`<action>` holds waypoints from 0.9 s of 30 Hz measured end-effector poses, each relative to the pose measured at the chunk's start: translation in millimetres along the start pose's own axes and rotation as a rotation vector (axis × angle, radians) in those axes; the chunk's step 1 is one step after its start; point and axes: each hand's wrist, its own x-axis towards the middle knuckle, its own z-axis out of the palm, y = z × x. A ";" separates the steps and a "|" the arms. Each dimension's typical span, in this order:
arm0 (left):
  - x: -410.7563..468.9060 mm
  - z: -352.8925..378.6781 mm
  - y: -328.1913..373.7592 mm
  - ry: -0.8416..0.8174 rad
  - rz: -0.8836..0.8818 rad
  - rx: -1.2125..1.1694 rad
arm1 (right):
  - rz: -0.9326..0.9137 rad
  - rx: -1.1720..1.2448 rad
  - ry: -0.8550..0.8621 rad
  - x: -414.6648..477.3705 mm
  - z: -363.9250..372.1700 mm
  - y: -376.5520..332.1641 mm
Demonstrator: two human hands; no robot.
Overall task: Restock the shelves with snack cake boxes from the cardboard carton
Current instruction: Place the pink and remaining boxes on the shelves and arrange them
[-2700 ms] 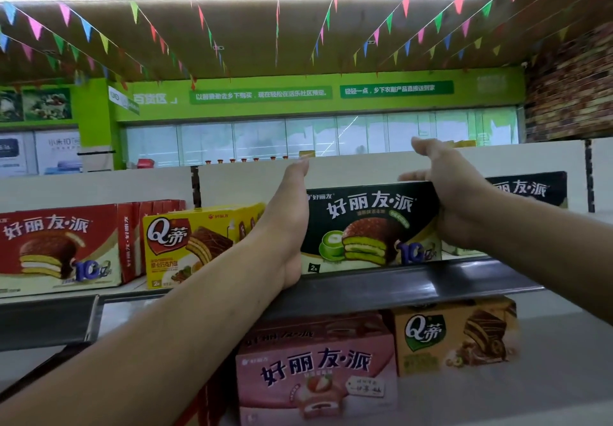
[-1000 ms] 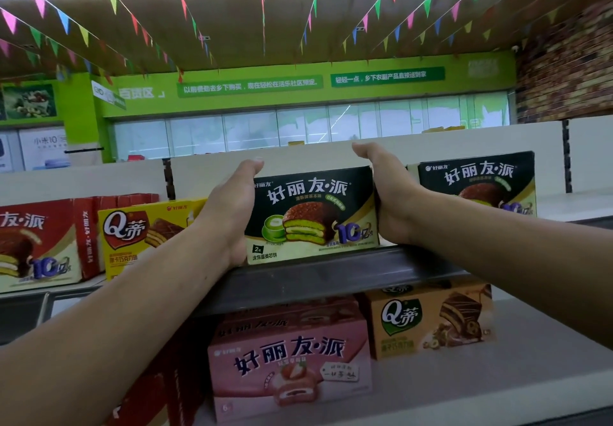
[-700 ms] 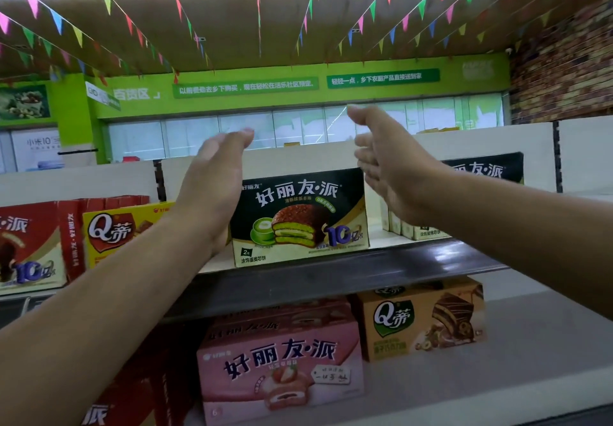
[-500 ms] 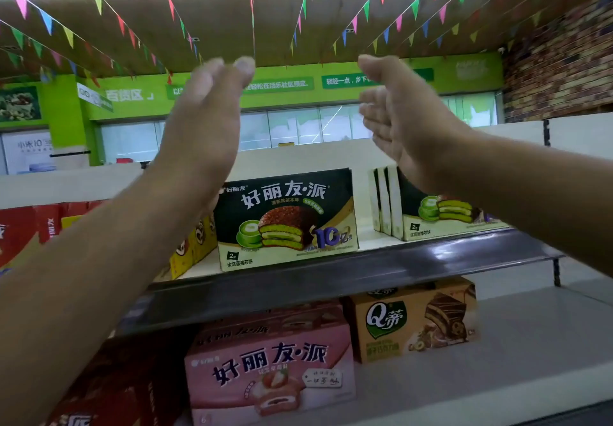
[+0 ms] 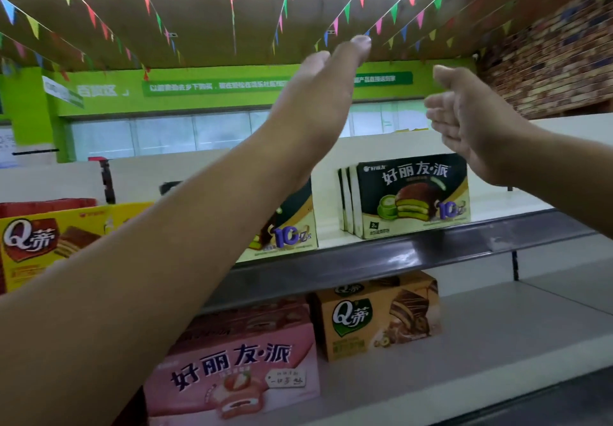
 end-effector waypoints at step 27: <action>24.9 93.3 -61.6 0.008 -0.624 -0.340 | 0.499 0.309 -0.154 17.2 -34.9 70.7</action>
